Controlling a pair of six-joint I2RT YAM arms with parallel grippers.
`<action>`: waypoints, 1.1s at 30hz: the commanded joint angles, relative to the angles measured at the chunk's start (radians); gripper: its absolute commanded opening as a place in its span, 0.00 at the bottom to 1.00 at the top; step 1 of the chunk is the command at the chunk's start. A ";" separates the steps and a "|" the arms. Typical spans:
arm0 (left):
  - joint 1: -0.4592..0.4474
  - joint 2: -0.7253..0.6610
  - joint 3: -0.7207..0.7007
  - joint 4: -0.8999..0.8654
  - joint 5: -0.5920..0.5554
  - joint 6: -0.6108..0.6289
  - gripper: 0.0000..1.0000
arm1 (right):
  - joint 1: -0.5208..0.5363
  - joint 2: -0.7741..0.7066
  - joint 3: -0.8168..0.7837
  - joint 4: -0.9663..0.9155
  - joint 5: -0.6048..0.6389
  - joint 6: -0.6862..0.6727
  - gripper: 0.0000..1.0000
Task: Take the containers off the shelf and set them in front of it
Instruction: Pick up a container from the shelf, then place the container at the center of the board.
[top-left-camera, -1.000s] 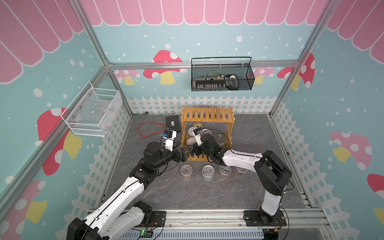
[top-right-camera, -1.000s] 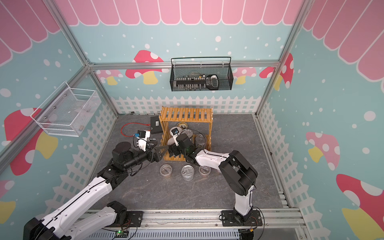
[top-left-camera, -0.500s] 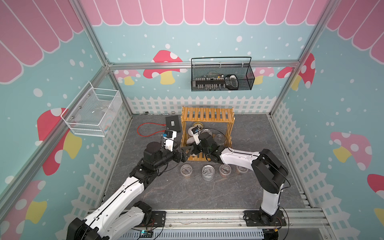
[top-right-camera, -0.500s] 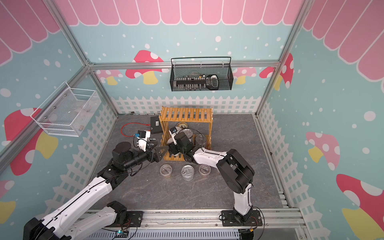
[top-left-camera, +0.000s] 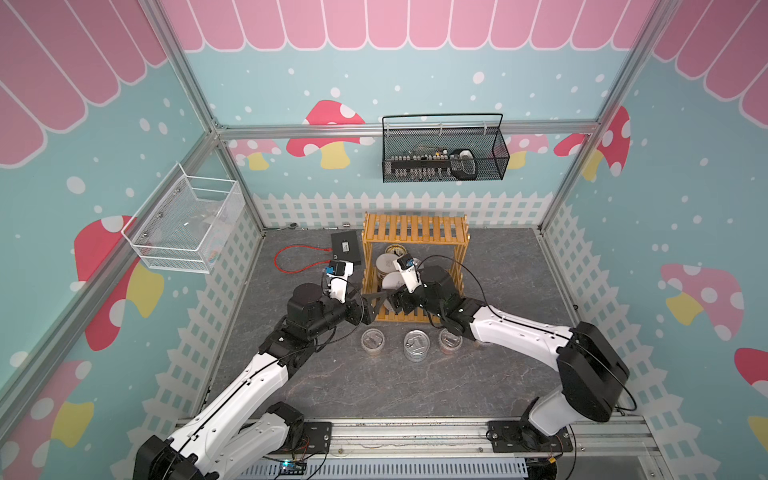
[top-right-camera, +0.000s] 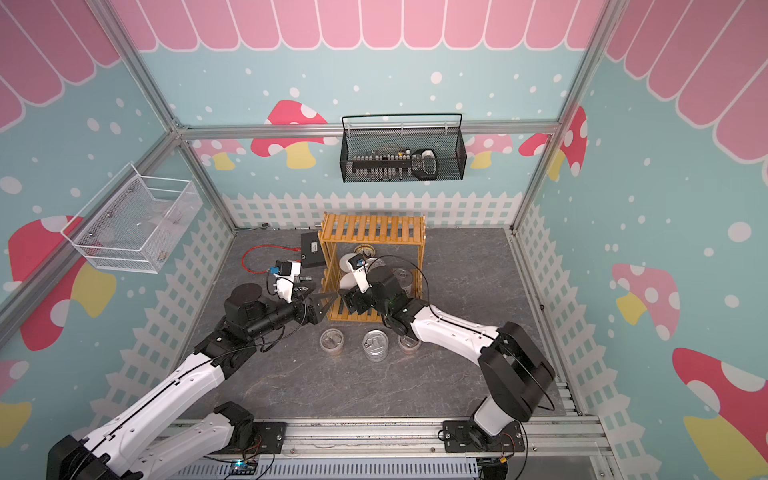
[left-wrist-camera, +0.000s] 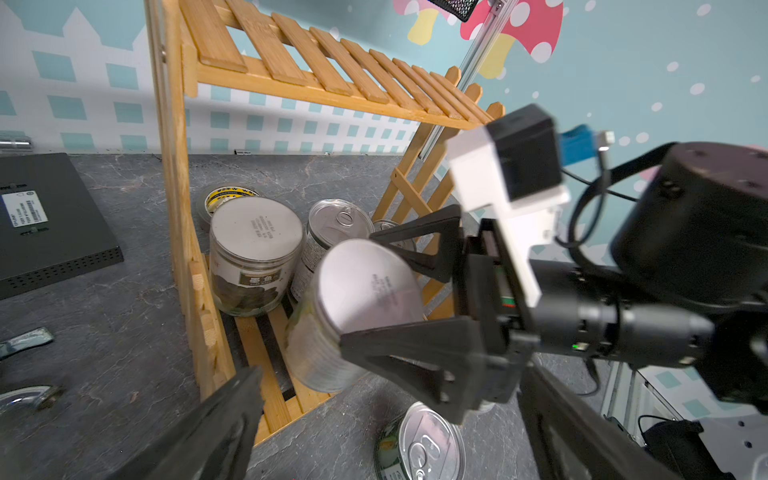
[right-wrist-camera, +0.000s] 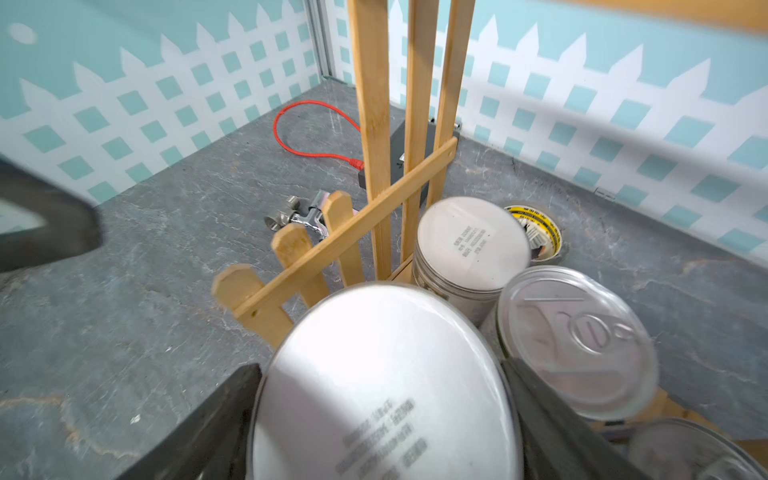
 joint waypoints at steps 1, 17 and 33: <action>0.011 0.010 0.016 -0.008 0.011 0.001 0.99 | 0.019 -0.115 -0.074 0.004 -0.073 -0.074 0.68; 0.015 0.093 0.080 0.000 0.019 0.016 0.99 | 0.376 -0.289 -0.260 0.036 -0.207 -0.130 0.62; 0.067 0.107 0.080 -0.011 0.037 0.018 0.99 | 0.386 0.000 -0.225 0.144 -0.286 -0.082 0.64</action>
